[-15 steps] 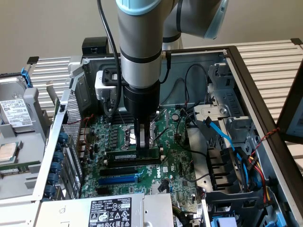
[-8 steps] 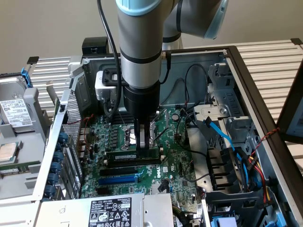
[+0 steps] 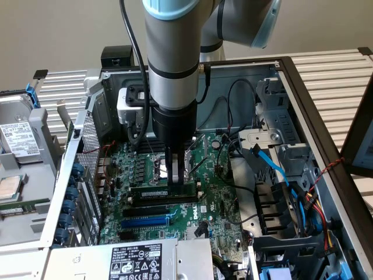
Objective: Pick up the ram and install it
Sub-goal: 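Insert the ram into the slot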
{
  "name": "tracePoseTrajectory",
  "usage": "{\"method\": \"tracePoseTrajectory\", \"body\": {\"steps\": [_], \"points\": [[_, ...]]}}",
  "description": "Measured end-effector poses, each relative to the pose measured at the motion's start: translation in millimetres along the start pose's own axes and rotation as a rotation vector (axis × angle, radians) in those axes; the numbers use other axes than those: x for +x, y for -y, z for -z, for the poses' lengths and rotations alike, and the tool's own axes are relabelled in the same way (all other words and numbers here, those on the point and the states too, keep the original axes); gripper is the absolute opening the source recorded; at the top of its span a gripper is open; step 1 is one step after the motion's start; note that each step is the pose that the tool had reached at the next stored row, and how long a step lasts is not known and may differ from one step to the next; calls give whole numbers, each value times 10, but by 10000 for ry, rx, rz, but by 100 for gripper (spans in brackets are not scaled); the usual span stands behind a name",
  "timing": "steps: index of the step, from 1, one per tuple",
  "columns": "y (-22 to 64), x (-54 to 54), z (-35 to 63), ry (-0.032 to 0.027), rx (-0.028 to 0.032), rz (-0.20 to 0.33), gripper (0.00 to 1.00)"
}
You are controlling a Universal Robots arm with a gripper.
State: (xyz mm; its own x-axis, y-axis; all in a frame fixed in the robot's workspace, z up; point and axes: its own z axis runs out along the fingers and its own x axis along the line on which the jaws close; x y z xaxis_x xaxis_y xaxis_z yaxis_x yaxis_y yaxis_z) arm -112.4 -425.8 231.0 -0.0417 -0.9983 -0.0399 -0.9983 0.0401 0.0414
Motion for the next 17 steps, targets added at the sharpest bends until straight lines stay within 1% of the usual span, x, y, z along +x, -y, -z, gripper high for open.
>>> {"method": "tracePoseTrajectory", "body": {"steps": [4, 7, 14, 17], "points": [[-1, -1, 30, 5, 0, -1, 12], [-1, -1, 31, 6, 1, 0, 12], [-1, -1, 31, 7, 69, 3, 12], [-1, 0, 18, 7, 82, 4, 12]]}}
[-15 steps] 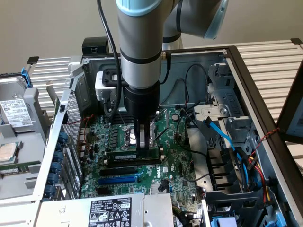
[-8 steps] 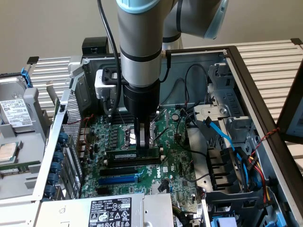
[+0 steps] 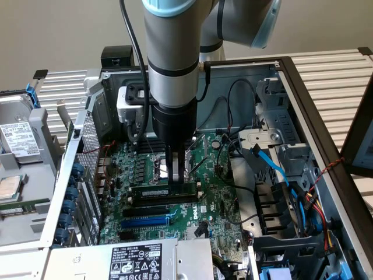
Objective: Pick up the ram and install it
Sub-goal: 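Insert the ram into the slot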
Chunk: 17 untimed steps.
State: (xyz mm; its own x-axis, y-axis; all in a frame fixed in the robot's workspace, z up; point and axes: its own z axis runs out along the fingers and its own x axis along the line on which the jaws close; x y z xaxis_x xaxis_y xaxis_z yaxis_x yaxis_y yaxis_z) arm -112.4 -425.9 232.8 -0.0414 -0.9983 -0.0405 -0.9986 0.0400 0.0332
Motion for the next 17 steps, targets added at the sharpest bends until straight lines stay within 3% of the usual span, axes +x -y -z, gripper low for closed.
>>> {"method": "tracePoseTrajectory", "body": {"steps": [4, 9, 13, 17], "points": [[0, 0, -16, 5, 0, 0, 12], [0, 0, -18, 59, -1, 1, 12], [1, 1, -17, 173, -17, 6, 12], [1, 8, -15, 216, -34, 5, 12]]}}
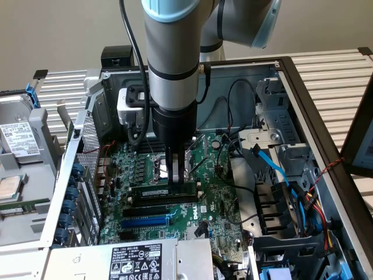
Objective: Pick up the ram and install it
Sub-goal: 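Insert the ram into the slot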
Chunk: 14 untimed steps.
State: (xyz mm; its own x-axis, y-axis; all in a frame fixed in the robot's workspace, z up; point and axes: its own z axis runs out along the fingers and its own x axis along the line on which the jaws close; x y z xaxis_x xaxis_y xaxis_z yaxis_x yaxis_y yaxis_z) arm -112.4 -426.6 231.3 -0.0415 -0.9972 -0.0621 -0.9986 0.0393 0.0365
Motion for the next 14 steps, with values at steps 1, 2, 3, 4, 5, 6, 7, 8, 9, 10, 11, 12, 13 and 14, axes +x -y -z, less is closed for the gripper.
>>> {"method": "tracePoseTrajectory", "body": {"steps": [1, 2, 3, 4, 5, 6, 7, 8, 9, 10, 11, 12, 13, 14], "points": [[0, 4, 3, 1, -11, 0, 12], [0, 19, 30, 6, -33, -3, 12], [-1, 30, 38, 16, -38, -3, 12], [0, 31, 24, 18, 14, 2, 12], [0, 27, 14, 17, 15, 2, 12], [0, 24, 7, 23, 13, 1, 12], [1, 25, 0, 23, 13, 2, 12], [1, 25, -1, 24, 13, 2, 12], [1, 25, -2, 25, 11, 2, 12], [1, 25, 2, 31, -9, 0, 12], [1, 26, 9, 39, -26, -2, 12], [0, 32, 21, 44, -38, -3, 12], [0, 39, 32, 38, -46, -2, 12], [1, 45, 38, 32, -52, -3, 12]]}}
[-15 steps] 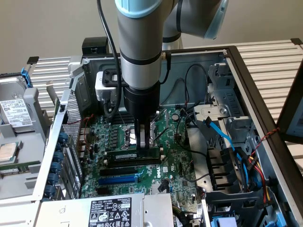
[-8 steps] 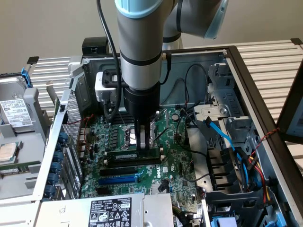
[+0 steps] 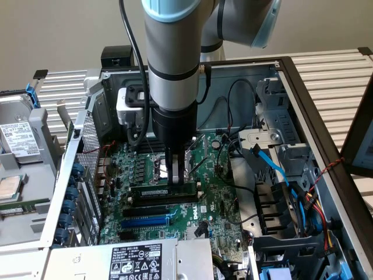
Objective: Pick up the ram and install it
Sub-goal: 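Insert the ram into the slot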
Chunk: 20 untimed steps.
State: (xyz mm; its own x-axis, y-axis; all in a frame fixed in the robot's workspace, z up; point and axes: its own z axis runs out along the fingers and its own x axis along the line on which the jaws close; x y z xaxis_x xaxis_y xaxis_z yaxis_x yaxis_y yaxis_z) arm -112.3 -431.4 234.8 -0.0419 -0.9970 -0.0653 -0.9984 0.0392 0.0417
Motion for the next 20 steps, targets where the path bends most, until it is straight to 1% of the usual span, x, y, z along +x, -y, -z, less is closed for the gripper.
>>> {"method": "tracePoseTrajectory", "body": {"steps": [5, 13, 20], "points": [[20, 3, 2, -1, 0, 0, 12], [22, -30, -3, 0, 6, 3, 12], [21, -29, -10, -9, -2, 128, 12]]}}
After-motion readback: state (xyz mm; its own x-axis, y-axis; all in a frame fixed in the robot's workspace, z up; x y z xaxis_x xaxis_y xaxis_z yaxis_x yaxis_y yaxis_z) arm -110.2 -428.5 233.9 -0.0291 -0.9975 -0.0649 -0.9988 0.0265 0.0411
